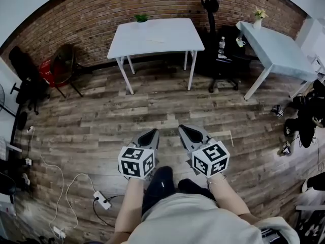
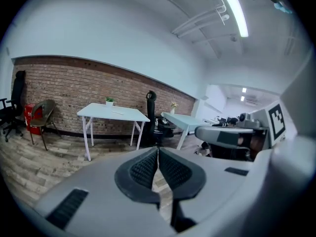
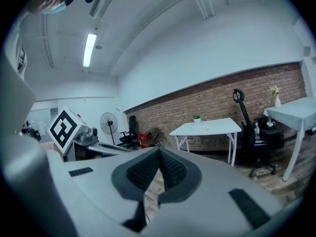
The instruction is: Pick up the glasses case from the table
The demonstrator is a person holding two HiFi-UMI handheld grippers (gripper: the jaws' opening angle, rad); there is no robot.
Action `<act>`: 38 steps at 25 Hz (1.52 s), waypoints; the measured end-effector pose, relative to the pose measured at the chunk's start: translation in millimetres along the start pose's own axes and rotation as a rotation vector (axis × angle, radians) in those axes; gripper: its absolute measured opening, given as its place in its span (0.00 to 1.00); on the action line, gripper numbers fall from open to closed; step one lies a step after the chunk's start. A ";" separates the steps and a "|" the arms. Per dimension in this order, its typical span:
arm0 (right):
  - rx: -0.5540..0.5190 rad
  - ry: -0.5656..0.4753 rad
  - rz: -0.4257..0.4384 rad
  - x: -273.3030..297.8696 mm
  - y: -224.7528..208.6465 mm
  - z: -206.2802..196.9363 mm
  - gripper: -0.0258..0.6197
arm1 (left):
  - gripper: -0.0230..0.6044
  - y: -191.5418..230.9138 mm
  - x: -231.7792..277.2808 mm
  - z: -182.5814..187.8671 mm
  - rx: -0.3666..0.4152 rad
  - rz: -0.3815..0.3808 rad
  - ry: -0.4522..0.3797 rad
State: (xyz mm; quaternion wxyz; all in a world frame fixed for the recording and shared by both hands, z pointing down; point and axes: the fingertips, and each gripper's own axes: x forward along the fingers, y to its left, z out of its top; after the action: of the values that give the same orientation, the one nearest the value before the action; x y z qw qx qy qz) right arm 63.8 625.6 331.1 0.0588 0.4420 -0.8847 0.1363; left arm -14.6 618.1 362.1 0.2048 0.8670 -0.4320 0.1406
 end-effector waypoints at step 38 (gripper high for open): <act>0.102 0.014 -0.101 371.8 -208.8 109.0 0.04 | 0.05 295.8 266.5 182.7 -0.047 -0.140 0.034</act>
State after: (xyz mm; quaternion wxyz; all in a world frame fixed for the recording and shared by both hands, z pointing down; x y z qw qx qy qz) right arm 8.2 189.4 349.9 0.0492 0.4873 -0.8528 0.1811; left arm -84.4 186.1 383.2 0.2419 0.8875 -0.3699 0.1302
